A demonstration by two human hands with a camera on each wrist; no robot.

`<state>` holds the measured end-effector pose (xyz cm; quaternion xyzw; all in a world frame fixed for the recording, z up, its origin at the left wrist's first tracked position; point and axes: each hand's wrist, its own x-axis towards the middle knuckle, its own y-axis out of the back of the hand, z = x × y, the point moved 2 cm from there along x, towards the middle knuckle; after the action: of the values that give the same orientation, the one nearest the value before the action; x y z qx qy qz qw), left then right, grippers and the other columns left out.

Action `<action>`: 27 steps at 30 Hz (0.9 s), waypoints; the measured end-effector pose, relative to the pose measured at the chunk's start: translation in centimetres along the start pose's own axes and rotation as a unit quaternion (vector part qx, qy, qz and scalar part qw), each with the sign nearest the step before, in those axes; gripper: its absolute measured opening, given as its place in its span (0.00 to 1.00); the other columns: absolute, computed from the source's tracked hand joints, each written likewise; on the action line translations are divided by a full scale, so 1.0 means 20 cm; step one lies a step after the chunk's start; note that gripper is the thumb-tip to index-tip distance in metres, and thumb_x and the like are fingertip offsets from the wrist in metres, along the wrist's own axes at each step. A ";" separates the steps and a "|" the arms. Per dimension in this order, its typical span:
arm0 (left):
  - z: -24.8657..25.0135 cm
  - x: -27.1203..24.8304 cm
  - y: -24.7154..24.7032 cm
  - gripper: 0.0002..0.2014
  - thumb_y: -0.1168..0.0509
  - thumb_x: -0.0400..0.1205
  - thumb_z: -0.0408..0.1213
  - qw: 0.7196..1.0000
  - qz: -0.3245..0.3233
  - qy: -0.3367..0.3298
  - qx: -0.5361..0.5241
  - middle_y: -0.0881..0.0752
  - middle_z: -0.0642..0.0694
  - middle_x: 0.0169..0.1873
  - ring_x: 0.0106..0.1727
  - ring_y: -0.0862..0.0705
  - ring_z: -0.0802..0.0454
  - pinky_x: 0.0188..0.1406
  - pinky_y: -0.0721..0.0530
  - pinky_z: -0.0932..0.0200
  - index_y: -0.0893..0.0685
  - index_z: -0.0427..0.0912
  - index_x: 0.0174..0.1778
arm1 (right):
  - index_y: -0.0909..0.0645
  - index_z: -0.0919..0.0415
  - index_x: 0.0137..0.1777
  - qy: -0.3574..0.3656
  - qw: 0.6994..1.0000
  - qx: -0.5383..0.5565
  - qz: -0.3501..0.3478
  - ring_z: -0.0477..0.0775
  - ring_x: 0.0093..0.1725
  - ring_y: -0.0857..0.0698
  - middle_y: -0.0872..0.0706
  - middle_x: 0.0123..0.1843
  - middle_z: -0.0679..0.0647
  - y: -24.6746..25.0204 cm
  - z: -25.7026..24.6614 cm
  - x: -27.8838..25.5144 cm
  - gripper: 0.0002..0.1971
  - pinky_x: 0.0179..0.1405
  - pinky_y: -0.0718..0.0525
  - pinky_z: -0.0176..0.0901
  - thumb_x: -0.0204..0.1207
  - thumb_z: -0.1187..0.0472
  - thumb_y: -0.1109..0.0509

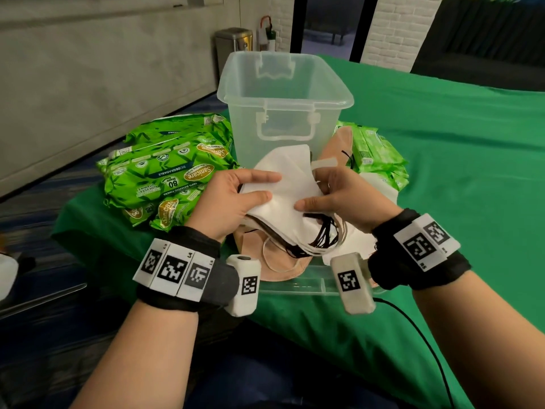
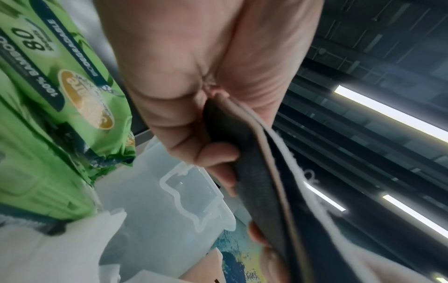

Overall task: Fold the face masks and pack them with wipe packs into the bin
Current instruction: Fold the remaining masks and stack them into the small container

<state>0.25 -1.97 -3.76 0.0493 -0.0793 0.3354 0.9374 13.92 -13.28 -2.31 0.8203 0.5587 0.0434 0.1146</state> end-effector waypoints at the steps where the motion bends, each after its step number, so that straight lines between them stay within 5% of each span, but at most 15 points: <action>1: 0.00 0.00 0.01 0.18 0.35 0.74 0.16 1.000 0.010 0.005 -0.006 0.12 0.55 0.41 0.40 0.13 0.64 0.46 0.15 0.68 0.13 0.47 0.43 | 0.20 0.68 0.47 -0.006 1.000 0.007 -0.002 0.49 0.36 0.11 0.09 0.38 0.54 0.02 0.01 0.00 0.11 0.39 0.12 0.40 0.67 0.78 0.28; 3: -0.02 0.01 0.01 0.18 0.34 0.75 0.17 1.000 0.026 0.008 -0.009 0.11 0.57 0.39 0.42 0.13 0.61 0.49 0.15 0.66 0.13 0.48 0.42 | 0.20 0.66 0.42 -0.011 1.000 0.013 -0.004 0.44 0.30 0.13 0.11 0.30 0.50 0.04 0.01 0.00 0.10 0.33 0.14 0.32 0.67 0.79 0.29; 6: -0.02 0.01 0.00 0.18 0.34 0.75 0.18 0.999 0.050 -0.003 -0.007 0.10 0.59 0.38 0.43 0.13 0.60 0.49 0.15 0.66 0.12 0.49 0.42 | 0.19 0.62 0.43 0.000 0.998 -0.056 0.028 0.47 0.28 0.16 0.12 0.31 0.52 0.09 -0.01 0.03 0.07 0.30 0.17 0.37 0.68 0.70 0.25; 9: -0.02 0.02 0.03 0.18 0.35 0.76 0.18 0.996 0.086 -0.014 -0.007 0.10 0.58 0.40 0.44 0.13 0.60 0.47 0.16 0.67 0.12 0.50 0.42 | 0.19 0.65 0.53 0.010 0.977 -0.106 0.187 0.44 0.26 0.19 0.16 0.35 0.53 0.27 0.01 0.15 0.13 0.28 0.22 0.37 0.71 0.63 0.25; 11: -0.01 0.02 0.04 0.18 0.35 0.76 0.19 0.995 0.095 -0.011 -0.005 0.11 0.55 0.42 0.43 0.14 0.61 0.45 0.16 0.68 0.13 0.50 0.42 | 0.24 0.65 0.63 -0.010 0.943 -0.163 0.291 0.47 0.41 0.16 0.16 0.49 0.55 0.41 0.03 0.23 0.24 0.40 0.18 0.42 0.68 0.61 0.23; 14: -0.02 0.01 0.04 0.18 0.36 0.77 0.19 0.995 0.097 -0.002 -0.001 0.12 0.55 0.43 0.41 0.14 0.65 0.43 0.16 0.69 0.13 0.50 0.43 | 0.36 0.61 0.74 -0.093 0.919 -0.269 0.272 0.58 0.67 0.24 0.26 0.70 0.59 0.50 0.09 0.35 0.41 0.65 0.23 0.53 0.64 0.60 0.19; 17: -0.03 0.01 0.04 0.18 0.36 0.77 0.19 0.995 0.099 0.010 -0.006 0.12 0.55 0.42 0.40 0.14 0.64 0.44 0.16 0.69 0.13 0.50 0.43 | 0.41 0.60 0.78 -0.134 0.933 -0.263 0.204 0.57 0.64 0.22 0.26 0.72 0.57 0.49 0.14 0.44 0.47 0.63 0.22 0.52 0.62 0.60 0.18; 20: -0.04 0.02 0.05 0.18 0.35 0.77 0.20 0.995 0.102 0.017 -0.010 0.12 0.53 0.45 0.46 0.14 0.58 0.48 0.16 0.65 0.13 0.52 0.43 | 0.35 0.61 0.75 -0.128 0.929 -0.291 0.192 0.54 0.61 0.22 0.23 0.68 0.52 0.43 0.17 0.50 0.44 0.57 0.24 0.45 0.60 0.60 0.17; 24: -0.05 0.03 0.06 0.18 0.35 0.77 0.21 0.994 0.107 0.026 -0.013 0.11 0.51 0.47 0.51 0.14 0.53 0.51 0.17 0.61 0.12 0.52 0.42 | 0.21 0.69 0.60 -0.148 0.895 -0.360 0.219 0.60 0.56 0.18 0.16 0.55 0.59 0.38 0.17 0.49 0.26 0.47 0.21 0.46 0.63 0.62 0.19; 27: -0.05 0.03 0.07 0.18 0.35 0.77 0.21 0.994 0.107 0.032 -0.011 0.11 0.51 0.48 0.53 0.15 0.51 0.55 0.17 0.58 0.12 0.53 0.42 | 0.19 0.71 0.54 -0.133 0.909 -0.309 0.247 0.58 0.47 0.19 0.19 0.46 0.58 0.40 0.13 0.44 0.18 0.36 0.26 0.43 0.67 0.63 0.22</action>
<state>-0.03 -0.40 -4.62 0.0191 -0.0579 0.4345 0.8986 24.93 -8.36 -3.49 0.8538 0.2761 0.1309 0.4214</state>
